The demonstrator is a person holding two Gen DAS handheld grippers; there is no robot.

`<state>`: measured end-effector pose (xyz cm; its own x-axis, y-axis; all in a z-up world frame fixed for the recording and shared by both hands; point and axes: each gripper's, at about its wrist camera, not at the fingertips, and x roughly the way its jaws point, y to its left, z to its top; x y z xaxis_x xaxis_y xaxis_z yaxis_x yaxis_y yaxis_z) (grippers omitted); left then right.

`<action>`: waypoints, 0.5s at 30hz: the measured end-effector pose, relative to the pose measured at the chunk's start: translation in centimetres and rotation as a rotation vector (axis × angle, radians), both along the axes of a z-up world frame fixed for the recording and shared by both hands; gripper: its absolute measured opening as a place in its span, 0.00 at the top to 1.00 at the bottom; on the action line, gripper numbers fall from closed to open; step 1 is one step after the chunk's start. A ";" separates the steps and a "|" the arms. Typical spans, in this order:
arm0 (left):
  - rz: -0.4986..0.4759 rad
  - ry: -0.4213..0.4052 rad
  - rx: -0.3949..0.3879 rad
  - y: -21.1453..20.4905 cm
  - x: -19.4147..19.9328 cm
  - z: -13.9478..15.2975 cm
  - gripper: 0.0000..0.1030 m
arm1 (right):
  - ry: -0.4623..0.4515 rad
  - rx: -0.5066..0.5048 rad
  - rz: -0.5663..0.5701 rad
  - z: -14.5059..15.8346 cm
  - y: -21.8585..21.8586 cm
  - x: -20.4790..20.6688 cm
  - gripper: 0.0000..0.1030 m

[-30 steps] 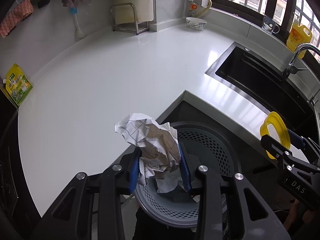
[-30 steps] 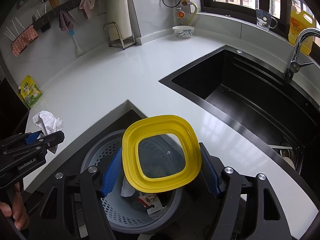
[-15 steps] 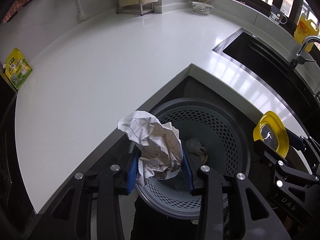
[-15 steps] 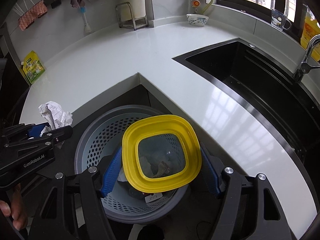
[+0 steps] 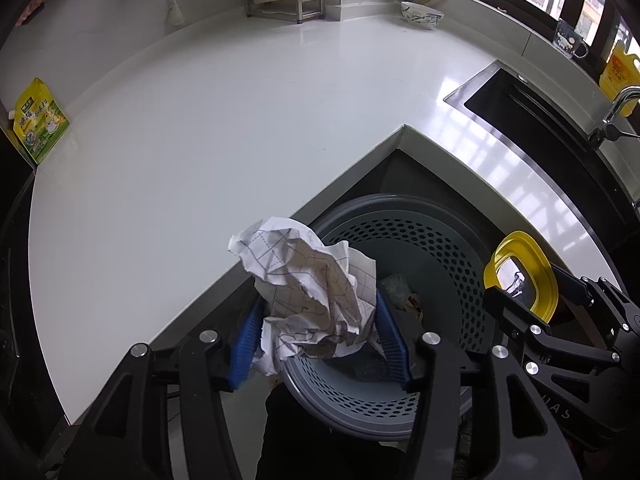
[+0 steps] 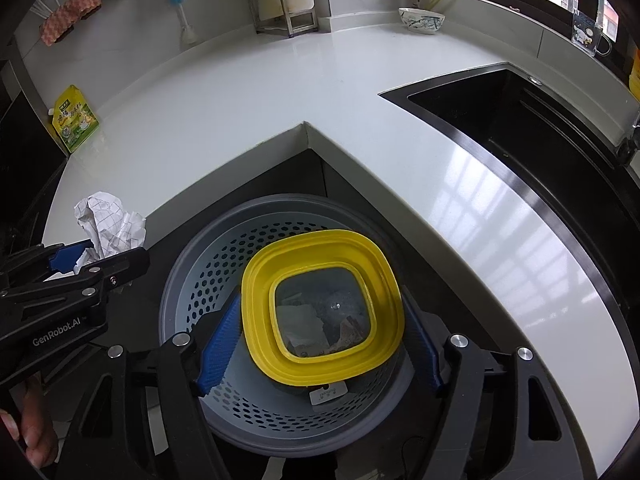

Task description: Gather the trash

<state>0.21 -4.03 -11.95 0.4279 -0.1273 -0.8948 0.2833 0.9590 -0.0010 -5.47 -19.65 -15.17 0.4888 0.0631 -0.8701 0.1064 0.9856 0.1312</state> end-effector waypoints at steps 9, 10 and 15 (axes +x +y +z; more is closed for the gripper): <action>0.026 -0.004 -0.019 0.5 -0.1 0.5 0.29 | 0.004 0.034 -0.005 0.4 -0.5 0.2 0.26; 0.027 -0.005 -0.018 0.5 -0.1 0.5 0.29 | 0.001 0.032 -0.004 0.6 -0.6 0.2 0.25; 0.023 -0.016 -0.017 0.3 -0.2 0.9 0.28 | -0.004 0.011 0.000 1.0 -0.5 0.1 0.25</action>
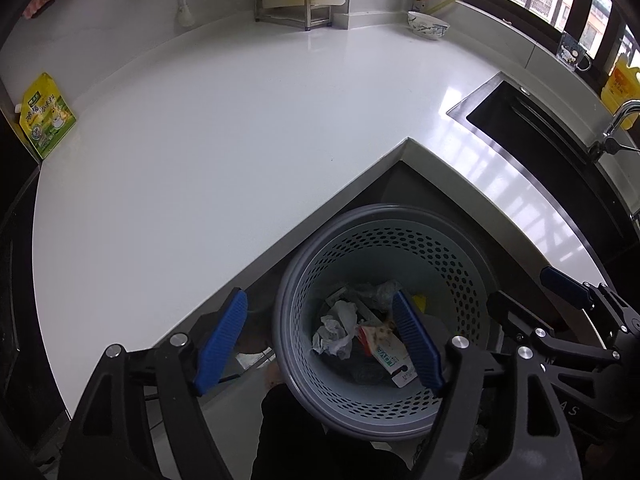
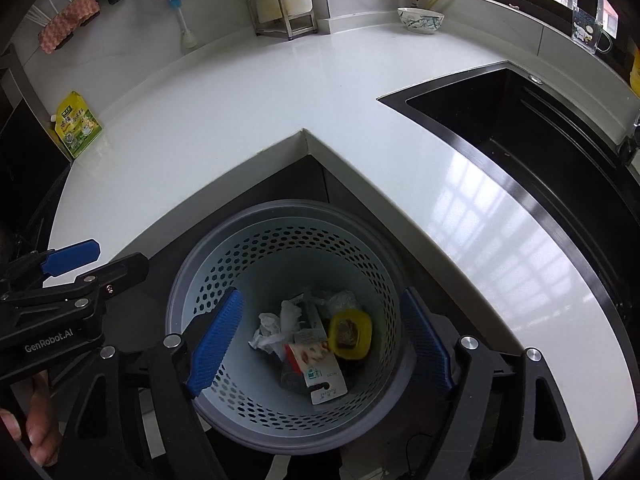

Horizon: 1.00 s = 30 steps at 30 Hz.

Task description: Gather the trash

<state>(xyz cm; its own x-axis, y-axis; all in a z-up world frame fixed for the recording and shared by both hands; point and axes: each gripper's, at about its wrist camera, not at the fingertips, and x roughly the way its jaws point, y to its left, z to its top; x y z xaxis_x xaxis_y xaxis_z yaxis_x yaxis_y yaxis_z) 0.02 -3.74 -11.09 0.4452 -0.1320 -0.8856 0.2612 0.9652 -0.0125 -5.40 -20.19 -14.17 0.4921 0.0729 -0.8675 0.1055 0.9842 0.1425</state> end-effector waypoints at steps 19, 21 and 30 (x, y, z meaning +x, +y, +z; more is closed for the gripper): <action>0.012 -0.057 -0.009 0.3 -0.9 3.0 0.20 | 0.002 0.002 0.001 2.0 -0.1 -1.7 0.25; 0.016 -0.058 -0.007 0.3 -0.8 3.1 0.20 | 0.002 0.004 0.002 2.1 -0.2 -1.8 0.25; 0.046 -0.087 -0.009 0.8 -1.2 4.3 0.11 | -0.003 0.010 0.003 2.5 -0.3 -2.1 0.25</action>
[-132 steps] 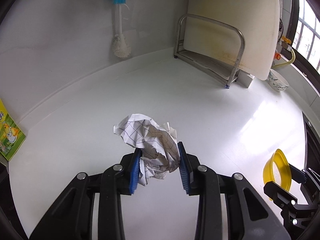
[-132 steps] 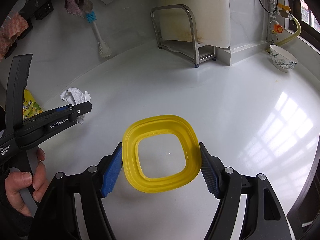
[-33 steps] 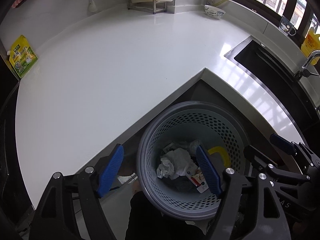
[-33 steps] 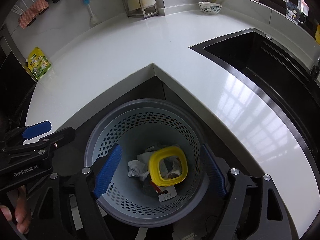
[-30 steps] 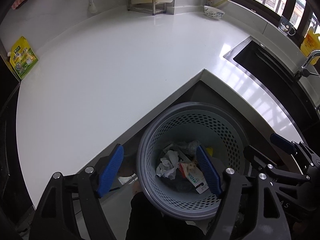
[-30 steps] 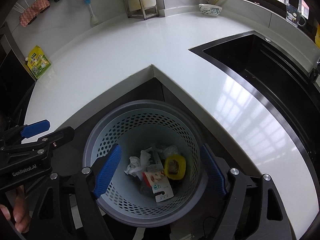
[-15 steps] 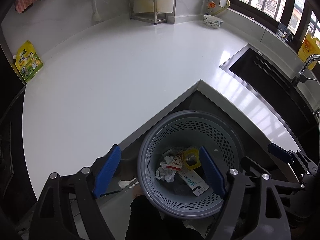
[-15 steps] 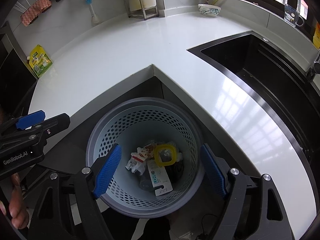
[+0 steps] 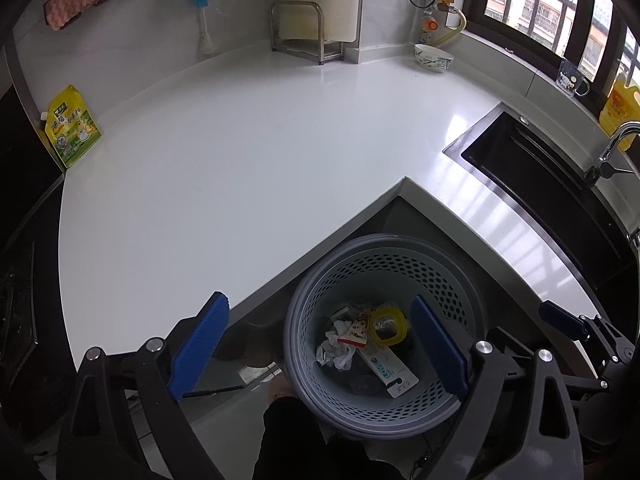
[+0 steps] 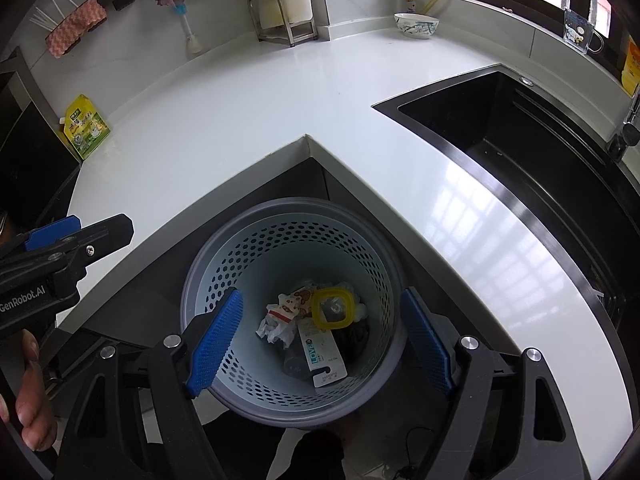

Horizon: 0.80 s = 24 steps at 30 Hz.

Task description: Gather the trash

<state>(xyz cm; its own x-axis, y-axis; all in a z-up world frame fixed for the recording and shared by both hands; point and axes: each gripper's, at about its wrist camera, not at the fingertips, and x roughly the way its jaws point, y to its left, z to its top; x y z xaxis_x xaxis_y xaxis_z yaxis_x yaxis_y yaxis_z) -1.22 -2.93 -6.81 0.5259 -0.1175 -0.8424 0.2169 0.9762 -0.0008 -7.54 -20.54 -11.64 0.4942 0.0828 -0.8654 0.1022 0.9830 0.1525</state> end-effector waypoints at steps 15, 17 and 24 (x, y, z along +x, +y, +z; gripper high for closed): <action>0.021 -0.021 0.016 0.2 -0.6 1.0 0.06 | -0.012 0.006 -0.013 0.8 -0.4 -0.3 0.25; 0.025 -0.020 0.017 0.3 -0.7 1.0 0.06 | -0.011 0.007 -0.013 0.8 -0.4 -0.3 0.25; 0.041 -0.016 0.021 0.4 -0.7 1.0 0.06 | -0.016 0.009 -0.010 0.9 -0.4 -0.3 0.25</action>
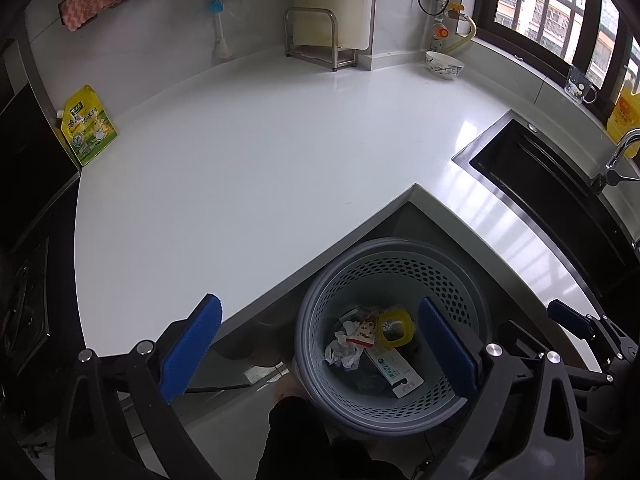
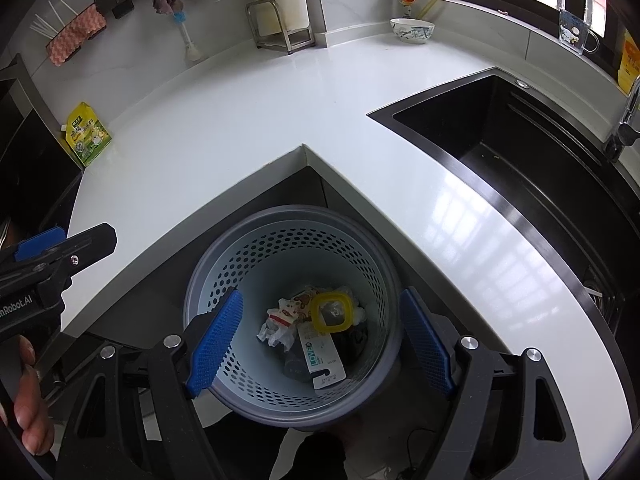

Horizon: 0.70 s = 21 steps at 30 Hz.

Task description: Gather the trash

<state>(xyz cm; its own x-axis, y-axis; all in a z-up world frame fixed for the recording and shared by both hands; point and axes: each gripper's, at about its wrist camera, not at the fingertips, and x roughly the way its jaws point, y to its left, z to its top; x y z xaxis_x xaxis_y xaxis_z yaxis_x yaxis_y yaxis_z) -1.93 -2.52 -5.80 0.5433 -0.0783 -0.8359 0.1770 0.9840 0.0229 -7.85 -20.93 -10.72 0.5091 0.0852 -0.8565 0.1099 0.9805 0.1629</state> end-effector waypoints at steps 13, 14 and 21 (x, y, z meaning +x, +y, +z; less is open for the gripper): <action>-0.004 -0.001 0.004 0.1 0.0 0.1 0.06 | 0.004 0.000 -0.009 0.0 -0.1 0.0 0.25; -0.005 -0.001 0.004 0.1 0.0 0.1 0.06 | 0.005 0.001 -0.009 0.0 -0.2 0.0 0.25; -0.006 -0.007 0.022 0.0 0.0 0.2 0.06 | 0.007 0.000 -0.003 -0.2 -0.1 0.1 0.25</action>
<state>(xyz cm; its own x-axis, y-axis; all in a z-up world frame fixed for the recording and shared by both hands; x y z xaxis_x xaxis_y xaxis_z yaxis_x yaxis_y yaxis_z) -1.90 -2.57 -5.62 0.5484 -0.0634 -0.8338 0.1827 0.9821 0.0455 -7.75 -21.05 -10.88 0.5036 0.0834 -0.8599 0.1139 0.9802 0.1618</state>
